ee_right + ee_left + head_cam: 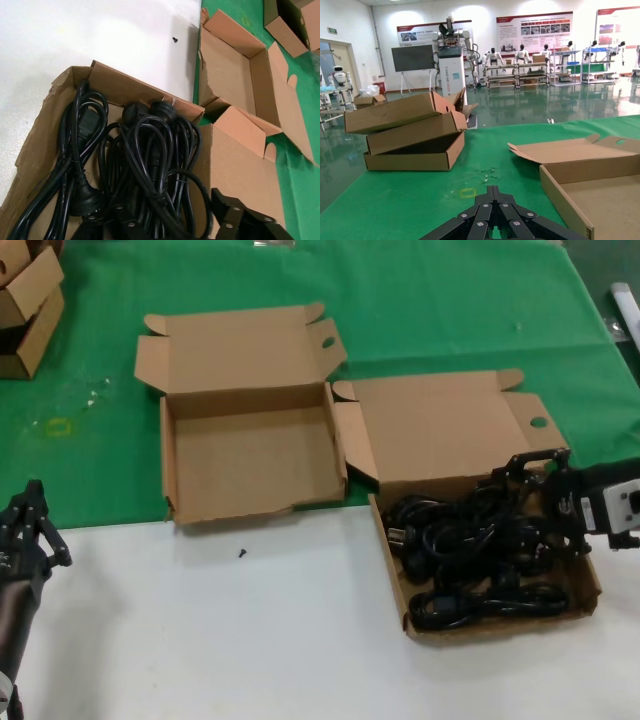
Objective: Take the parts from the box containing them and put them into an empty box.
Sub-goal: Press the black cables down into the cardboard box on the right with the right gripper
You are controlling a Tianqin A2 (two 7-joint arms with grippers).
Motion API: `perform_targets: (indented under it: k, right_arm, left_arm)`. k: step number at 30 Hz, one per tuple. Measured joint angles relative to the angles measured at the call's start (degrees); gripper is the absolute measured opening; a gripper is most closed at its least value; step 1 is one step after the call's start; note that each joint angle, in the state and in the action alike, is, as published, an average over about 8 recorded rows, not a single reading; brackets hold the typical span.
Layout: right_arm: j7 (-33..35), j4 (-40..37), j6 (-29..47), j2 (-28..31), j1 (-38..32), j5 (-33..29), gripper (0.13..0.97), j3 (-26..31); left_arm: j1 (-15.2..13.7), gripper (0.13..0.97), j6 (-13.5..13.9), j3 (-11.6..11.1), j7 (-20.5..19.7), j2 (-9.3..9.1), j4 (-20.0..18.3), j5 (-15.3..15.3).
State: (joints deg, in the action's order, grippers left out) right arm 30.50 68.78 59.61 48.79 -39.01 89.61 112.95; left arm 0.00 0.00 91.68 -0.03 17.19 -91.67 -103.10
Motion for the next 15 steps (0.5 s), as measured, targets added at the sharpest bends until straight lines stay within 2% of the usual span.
perform_targets:
  k: [6,7,15]
  right_arm:
    - [0.4,-0.2,-0.1,-0.1,0.4,-0.2,0.486,-0.4]
    - [0.5,-0.3,0.0,0.0,0.5,-0.1,0.486,-0.5]
    - [1.2,-0.7,0.0,0.0,1.1,0.0,0.300,-1.0]
  left_arm:
    - [0.0,0.143,0.0,0.0,0.0,0.00,0.0,0.0]
    - [0.0,0.143,0.0,0.0,0.0,0.00,0.0,0.0]
    - [0.0,0.143,0.0,0.0,0.0,0.00,0.0,0.0]
